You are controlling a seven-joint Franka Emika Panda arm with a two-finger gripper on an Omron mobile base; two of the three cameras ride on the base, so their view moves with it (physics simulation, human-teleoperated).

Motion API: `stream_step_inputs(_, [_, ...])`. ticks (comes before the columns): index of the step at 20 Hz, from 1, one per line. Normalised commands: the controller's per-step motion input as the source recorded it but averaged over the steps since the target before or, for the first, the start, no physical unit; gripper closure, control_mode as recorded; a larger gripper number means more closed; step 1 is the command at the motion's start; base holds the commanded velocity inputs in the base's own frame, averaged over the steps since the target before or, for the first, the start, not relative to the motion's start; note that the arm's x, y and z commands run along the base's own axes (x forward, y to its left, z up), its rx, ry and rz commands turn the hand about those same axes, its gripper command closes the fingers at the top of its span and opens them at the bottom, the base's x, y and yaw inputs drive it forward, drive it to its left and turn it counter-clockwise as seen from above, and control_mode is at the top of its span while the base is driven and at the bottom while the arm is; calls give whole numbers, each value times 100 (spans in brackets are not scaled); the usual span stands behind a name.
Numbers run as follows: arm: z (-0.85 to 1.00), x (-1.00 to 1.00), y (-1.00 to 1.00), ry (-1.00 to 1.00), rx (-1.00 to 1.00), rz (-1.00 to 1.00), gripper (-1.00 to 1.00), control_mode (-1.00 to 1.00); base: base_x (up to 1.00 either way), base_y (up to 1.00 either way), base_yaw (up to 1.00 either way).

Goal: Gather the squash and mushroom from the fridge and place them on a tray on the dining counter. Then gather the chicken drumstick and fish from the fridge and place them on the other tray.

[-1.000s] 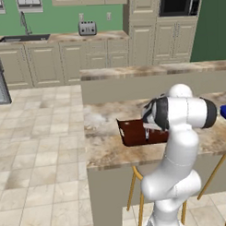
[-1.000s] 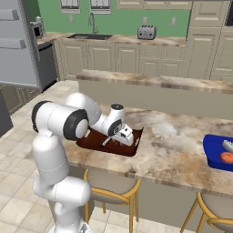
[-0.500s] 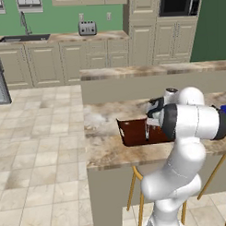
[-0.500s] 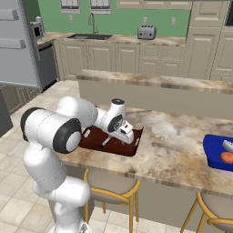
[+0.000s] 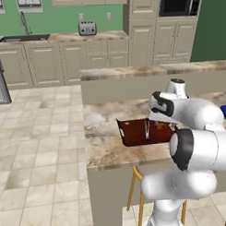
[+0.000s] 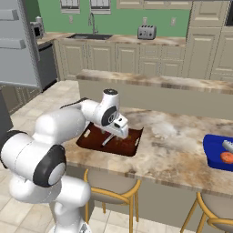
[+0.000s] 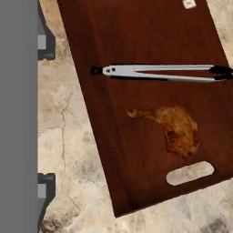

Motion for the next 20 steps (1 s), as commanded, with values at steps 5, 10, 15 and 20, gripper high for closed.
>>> stream_step_inputs(5, [31,-52,47,0,0,13,-100,-100,0,0,0])
stream_step_inputs(10, [16,-51,55,0,-1,17,-100,-100,0,0,0])
stream_step_inputs(15, [17,-54,47,0,0,21,-100,-100,0,0,0])
stream_step_inputs(20, [10,-49,48,0,-2,20,-100,-100,0,0,0])
